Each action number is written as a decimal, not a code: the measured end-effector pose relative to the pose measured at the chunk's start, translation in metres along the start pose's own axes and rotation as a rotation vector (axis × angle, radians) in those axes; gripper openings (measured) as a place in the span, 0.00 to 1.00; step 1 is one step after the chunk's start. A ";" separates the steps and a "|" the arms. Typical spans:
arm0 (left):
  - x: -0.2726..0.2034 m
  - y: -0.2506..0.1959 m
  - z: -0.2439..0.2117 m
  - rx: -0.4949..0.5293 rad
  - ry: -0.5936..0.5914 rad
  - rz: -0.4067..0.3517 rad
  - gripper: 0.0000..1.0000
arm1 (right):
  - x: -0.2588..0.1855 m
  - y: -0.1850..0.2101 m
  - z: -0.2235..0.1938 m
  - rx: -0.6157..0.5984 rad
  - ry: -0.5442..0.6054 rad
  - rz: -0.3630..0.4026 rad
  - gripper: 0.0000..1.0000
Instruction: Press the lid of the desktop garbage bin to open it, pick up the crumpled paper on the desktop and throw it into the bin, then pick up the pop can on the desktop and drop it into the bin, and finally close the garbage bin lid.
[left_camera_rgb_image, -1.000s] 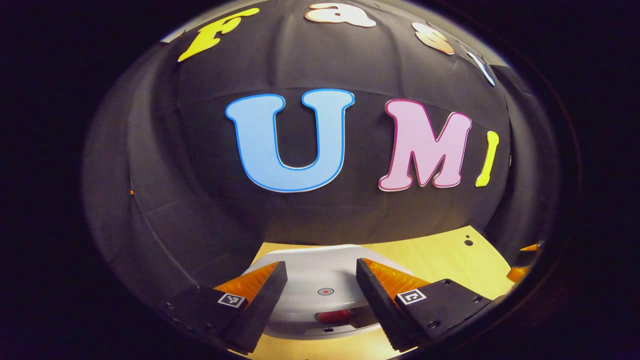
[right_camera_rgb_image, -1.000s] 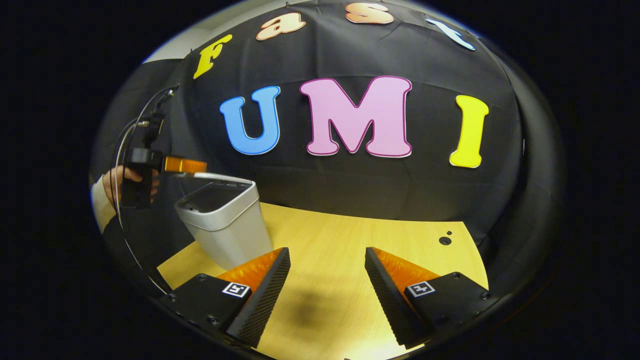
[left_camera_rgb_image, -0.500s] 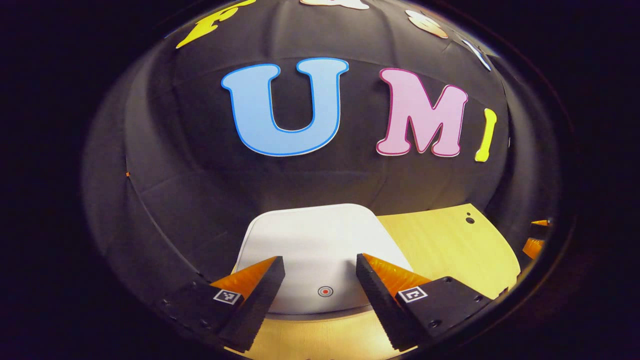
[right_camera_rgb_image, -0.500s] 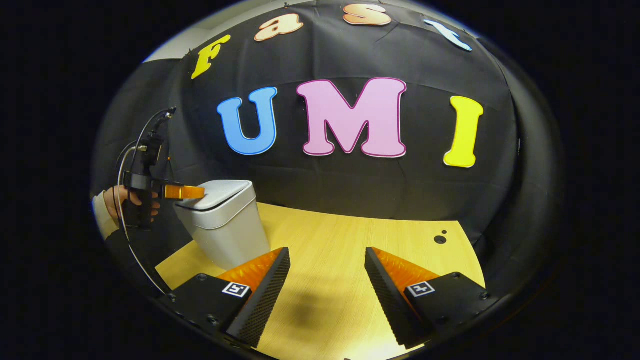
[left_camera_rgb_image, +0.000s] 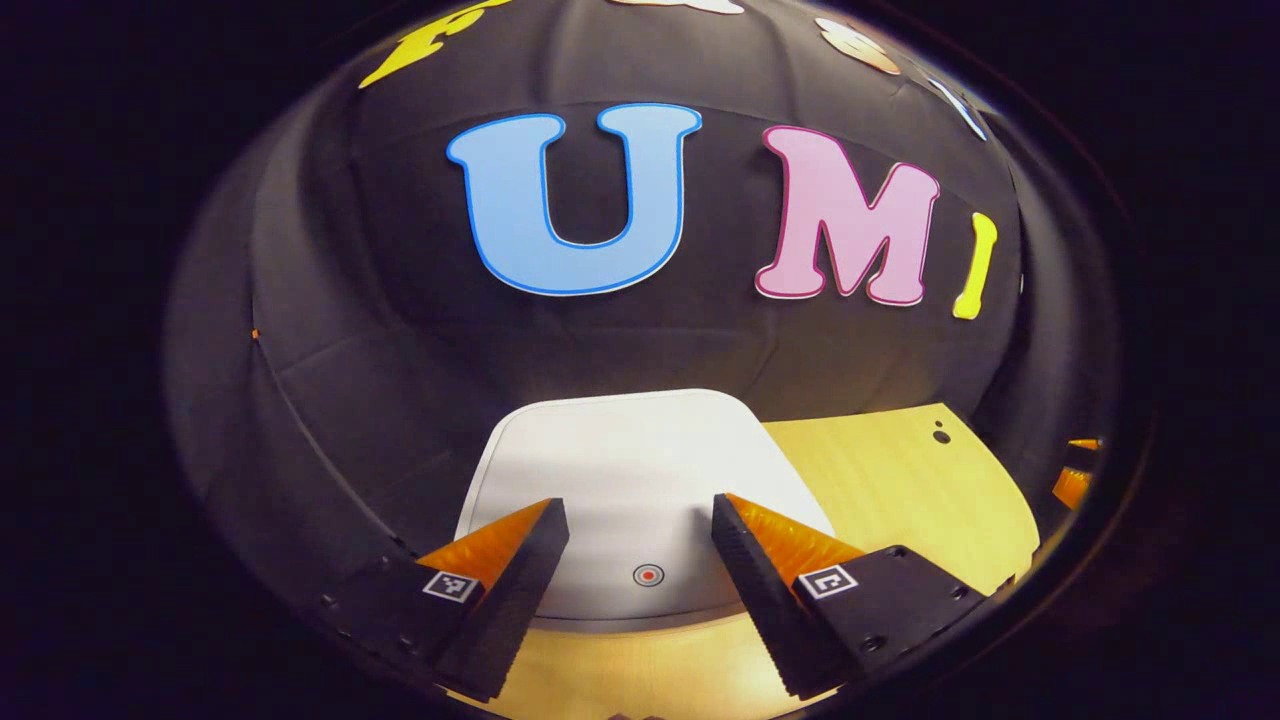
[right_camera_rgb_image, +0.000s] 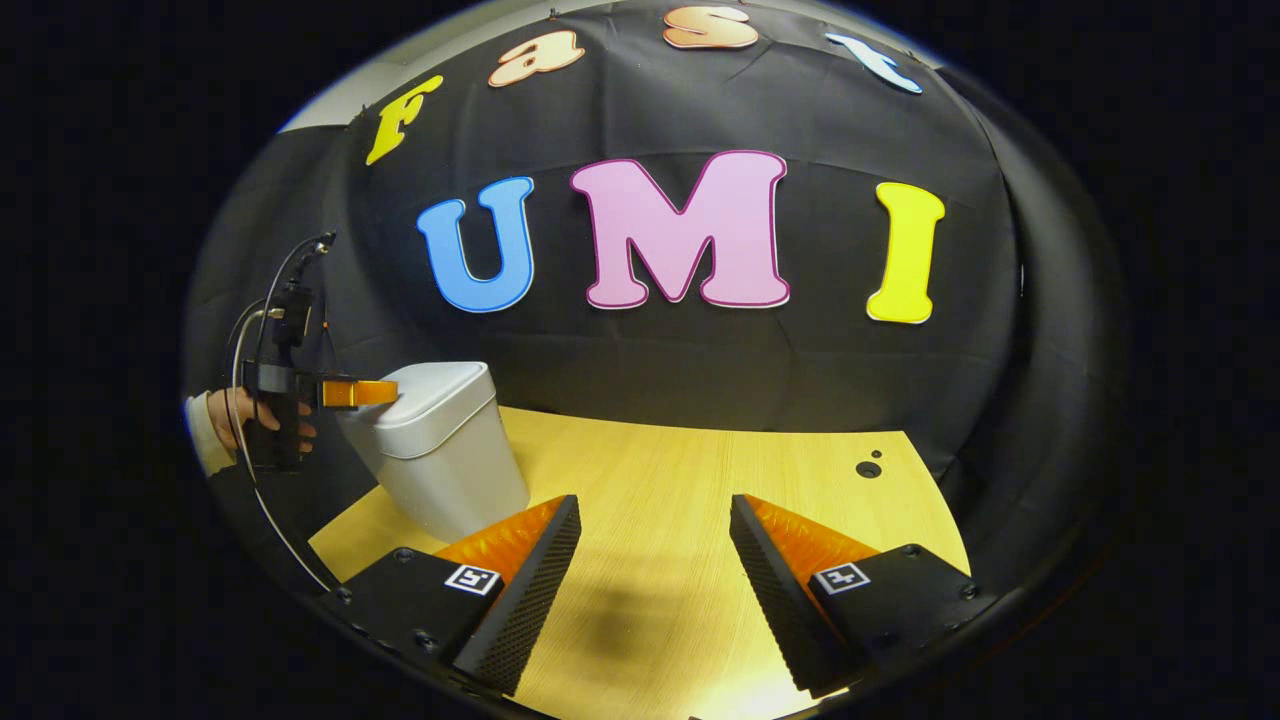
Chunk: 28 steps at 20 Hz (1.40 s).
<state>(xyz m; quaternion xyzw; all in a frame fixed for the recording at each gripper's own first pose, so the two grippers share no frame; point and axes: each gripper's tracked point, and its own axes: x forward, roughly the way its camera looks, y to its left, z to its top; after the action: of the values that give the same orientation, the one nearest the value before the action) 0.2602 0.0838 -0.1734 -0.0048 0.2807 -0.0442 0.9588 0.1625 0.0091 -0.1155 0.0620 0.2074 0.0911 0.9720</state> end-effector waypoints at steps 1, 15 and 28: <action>0.000 0.001 -0.002 0.034 -0.011 -0.003 1.00 | -0.001 0.001 0.000 -0.001 0.001 0.003 0.97; -0.015 -0.007 0.022 0.043 -0.125 -0.002 0.96 | -0.031 0.005 0.020 -0.042 -0.067 -0.019 0.97; -0.183 -0.092 0.044 0.068 -0.439 -0.114 0.94 | -0.100 0.059 0.066 -0.068 -0.282 -0.112 0.97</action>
<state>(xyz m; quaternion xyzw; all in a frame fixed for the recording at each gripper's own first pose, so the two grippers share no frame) 0.1233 0.0078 -0.0349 0.0023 0.0631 -0.1055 0.9924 0.0907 0.0413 -0.0072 0.0296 0.0690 0.0342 0.9966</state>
